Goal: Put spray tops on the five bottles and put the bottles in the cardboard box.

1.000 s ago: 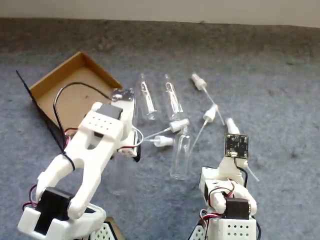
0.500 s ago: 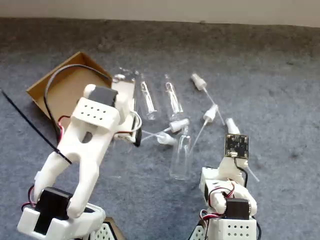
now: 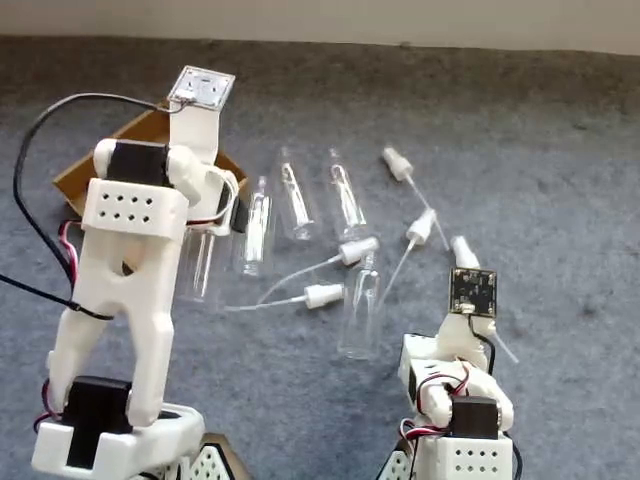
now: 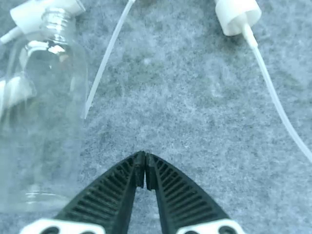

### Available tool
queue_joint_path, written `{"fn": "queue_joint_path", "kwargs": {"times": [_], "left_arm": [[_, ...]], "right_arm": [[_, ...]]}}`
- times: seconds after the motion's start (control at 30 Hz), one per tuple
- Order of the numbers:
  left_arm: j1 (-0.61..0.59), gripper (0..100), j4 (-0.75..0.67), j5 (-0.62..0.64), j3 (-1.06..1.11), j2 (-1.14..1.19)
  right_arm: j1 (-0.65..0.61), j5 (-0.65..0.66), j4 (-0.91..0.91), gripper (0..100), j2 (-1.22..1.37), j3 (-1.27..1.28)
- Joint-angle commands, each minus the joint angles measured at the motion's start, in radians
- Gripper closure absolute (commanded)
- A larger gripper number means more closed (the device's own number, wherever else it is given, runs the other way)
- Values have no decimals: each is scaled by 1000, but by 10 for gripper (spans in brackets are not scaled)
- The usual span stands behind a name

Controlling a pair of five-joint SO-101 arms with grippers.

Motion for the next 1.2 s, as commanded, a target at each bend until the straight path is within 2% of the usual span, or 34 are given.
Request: {"fn": "queue_joint_path", "kwargs": {"times": [0.0,0.17,0.33,0.5,0.57,0.73,0.9,0.97,1.07,1.17], "left_arm": [[156,919,18,-11,-64,-136],[259,919,11,-15,-51,-384],[259,919,12,-15,-30,-545],[260,916,0,-18,160,-661],[259,916,-60,-32,255,-716],[257,919,-281,-166,519,-906],[143,919,-457,-169,736,-1106],[84,919,-519,-167,808,-1155],[47,919,-598,-167,921,-1213],[48,919,-663,-167,1029,-1257]], "right_arm": [[-8,-9,5,994,-8,160],[-8,-9,5,994,-8,160],[-24,-11,5,994,-8,160],[-24,-11,5,994,-8,160],[-25,-11,5,994,-8,160],[-44,-9,-19,989,-8,160],[53,-8,-246,988,-8,159],[114,84,-309,988,-8,157],[194,358,-338,988,-8,114],[269,408,-337,988,-8,65]]}}
